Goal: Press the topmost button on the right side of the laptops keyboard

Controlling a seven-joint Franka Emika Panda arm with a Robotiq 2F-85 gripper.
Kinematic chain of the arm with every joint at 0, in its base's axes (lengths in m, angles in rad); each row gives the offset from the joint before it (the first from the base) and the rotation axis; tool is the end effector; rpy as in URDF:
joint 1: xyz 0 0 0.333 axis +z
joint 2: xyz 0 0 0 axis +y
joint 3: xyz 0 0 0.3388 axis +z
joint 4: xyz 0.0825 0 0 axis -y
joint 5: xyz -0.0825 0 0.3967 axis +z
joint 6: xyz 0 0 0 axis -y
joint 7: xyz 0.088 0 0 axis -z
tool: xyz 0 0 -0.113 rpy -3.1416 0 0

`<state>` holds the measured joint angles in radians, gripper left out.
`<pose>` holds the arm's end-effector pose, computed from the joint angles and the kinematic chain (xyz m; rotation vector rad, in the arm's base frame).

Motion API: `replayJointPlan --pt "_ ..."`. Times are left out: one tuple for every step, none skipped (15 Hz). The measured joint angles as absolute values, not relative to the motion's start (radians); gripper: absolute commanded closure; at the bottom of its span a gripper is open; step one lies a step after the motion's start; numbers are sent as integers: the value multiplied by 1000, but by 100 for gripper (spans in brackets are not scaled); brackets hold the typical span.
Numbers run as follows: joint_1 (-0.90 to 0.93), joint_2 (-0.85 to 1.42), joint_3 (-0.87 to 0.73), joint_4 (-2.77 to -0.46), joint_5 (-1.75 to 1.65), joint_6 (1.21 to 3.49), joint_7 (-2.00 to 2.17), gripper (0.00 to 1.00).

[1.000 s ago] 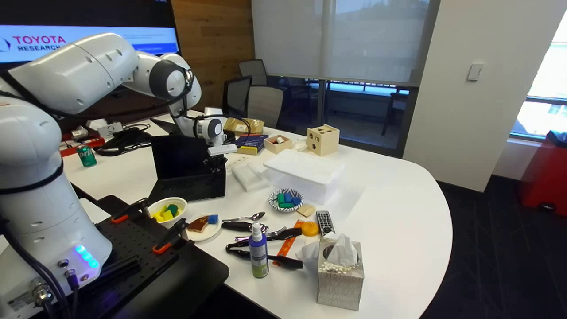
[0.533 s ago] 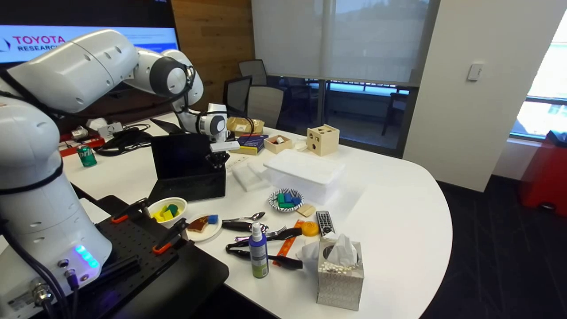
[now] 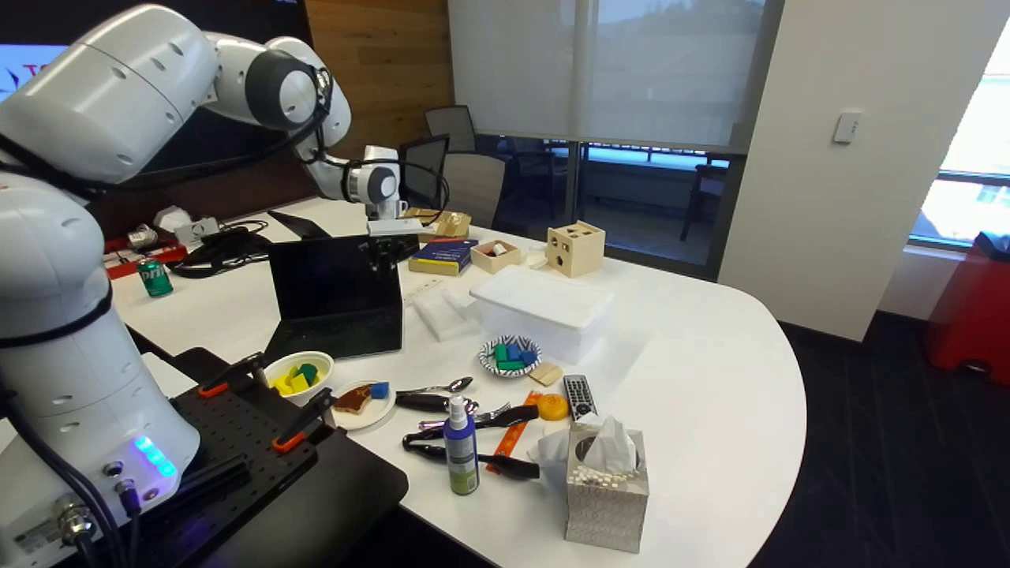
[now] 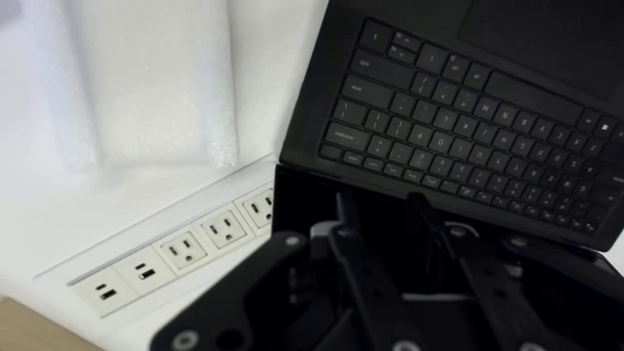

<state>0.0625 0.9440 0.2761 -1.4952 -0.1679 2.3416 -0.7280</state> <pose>0.6941 0.2082 0.1127 -2.5880 -1.5602 0.0552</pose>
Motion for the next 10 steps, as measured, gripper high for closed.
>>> replayJointPlan --pt "64 904 265 -1523 -168 2323 -704 29" --pt "64 864 254 -1552 -168 2301 -680 20" --pt "63 821 244 -1582 -168 2282 -661 14" --pt "63 779 233 -1613 -169 2266 -643 7" --pt "63 737 225 -1644 -169 2254 -630 1" --pt "62 694 217 -1676 -170 2247 -620 0" --pt "62 649 210 -1709 -171 2245 -614 0" --pt "62 604 203 -1742 -172 2244 -604 0" --pt "62 558 197 -1777 -173 2244 -600 0" --pt "62 518 191 -1806 -173 2244 -599 0"
